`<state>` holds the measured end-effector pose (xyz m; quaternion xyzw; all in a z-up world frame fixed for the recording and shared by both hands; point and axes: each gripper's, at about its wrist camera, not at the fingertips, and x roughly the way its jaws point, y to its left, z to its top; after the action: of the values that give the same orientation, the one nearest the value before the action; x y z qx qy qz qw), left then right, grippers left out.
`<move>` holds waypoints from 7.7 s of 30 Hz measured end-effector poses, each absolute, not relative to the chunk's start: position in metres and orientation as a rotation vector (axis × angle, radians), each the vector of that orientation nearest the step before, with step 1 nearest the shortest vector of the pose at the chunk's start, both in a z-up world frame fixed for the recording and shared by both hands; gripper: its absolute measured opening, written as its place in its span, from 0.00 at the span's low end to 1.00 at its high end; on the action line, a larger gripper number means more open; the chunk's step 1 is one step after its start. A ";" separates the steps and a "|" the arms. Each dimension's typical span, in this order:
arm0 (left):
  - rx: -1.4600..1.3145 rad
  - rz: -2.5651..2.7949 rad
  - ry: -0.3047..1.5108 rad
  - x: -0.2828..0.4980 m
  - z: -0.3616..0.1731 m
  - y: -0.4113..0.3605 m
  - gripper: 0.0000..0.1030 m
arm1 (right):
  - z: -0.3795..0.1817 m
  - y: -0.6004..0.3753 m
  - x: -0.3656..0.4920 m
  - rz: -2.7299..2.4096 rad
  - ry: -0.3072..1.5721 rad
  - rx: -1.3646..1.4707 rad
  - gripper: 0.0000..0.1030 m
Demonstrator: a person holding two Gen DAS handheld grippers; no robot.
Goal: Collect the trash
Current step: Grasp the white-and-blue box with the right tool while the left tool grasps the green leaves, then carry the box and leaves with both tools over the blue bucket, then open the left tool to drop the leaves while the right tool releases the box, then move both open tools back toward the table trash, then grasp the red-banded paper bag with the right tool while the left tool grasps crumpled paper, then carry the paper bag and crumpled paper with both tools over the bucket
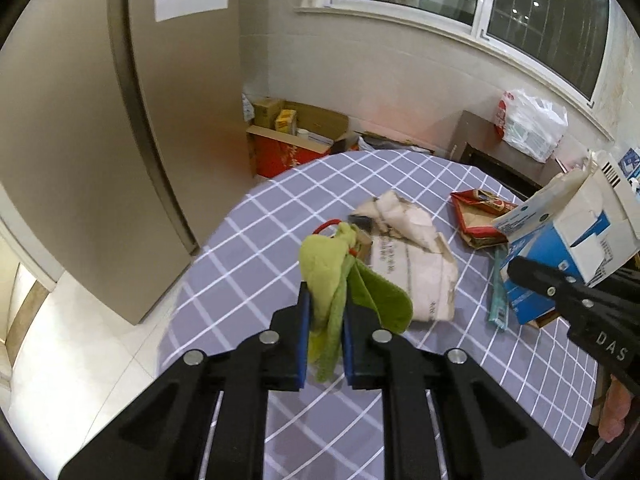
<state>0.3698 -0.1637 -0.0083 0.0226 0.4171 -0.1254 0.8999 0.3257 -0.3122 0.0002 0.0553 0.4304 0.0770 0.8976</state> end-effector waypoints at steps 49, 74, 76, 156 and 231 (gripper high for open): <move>-0.192 0.294 1.024 0.306 -0.091 0.127 0.55 | -0.096 -0.012 0.342 0.565 1.176 -0.181 0.10; -0.276 0.491 1.091 0.237 -0.121 0.209 0.55 | -0.125 0.059 0.332 0.666 1.191 -0.267 0.63; -0.278 0.494 1.096 0.237 -0.122 0.207 0.55 | -0.129 0.056 0.331 0.664 1.205 -0.268 0.63; 0.096 -0.271 1.090 0.524 -0.082 -0.260 0.62 | -0.072 -0.481 0.387 -0.084 1.088 0.532 0.91; -0.078 0.276 0.942 0.315 -0.011 0.131 0.02 | -0.014 -0.122 0.338 0.474 1.095 0.097 0.50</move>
<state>0.3149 0.1310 -0.0114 -0.0375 0.4521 0.1325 0.8813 0.3377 -0.1222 -0.0141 0.0456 0.5156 0.2232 0.8260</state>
